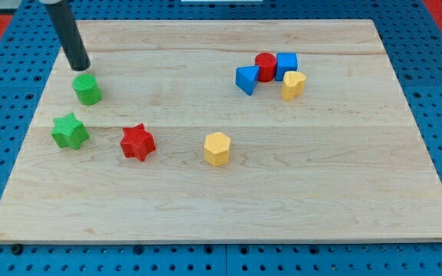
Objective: Push the green circle towards the center
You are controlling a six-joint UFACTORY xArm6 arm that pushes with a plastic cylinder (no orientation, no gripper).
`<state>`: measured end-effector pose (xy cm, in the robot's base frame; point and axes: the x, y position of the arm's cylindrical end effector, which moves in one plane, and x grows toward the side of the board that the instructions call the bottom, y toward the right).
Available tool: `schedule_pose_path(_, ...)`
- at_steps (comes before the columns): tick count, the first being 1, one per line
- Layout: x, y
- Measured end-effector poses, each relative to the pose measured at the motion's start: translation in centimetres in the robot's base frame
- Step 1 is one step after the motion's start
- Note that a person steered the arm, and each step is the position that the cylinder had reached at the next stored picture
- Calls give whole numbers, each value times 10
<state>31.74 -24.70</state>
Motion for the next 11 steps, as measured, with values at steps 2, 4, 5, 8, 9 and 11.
schedule_pose_path(2, 32, 5)
schedule_pose_path(4, 32, 75)
schedule_pose_path(5, 24, 44)
schedule_pose_path(8, 86, -7)
schedule_pose_path(9, 86, 60)
schedule_pose_path(11, 64, 71)
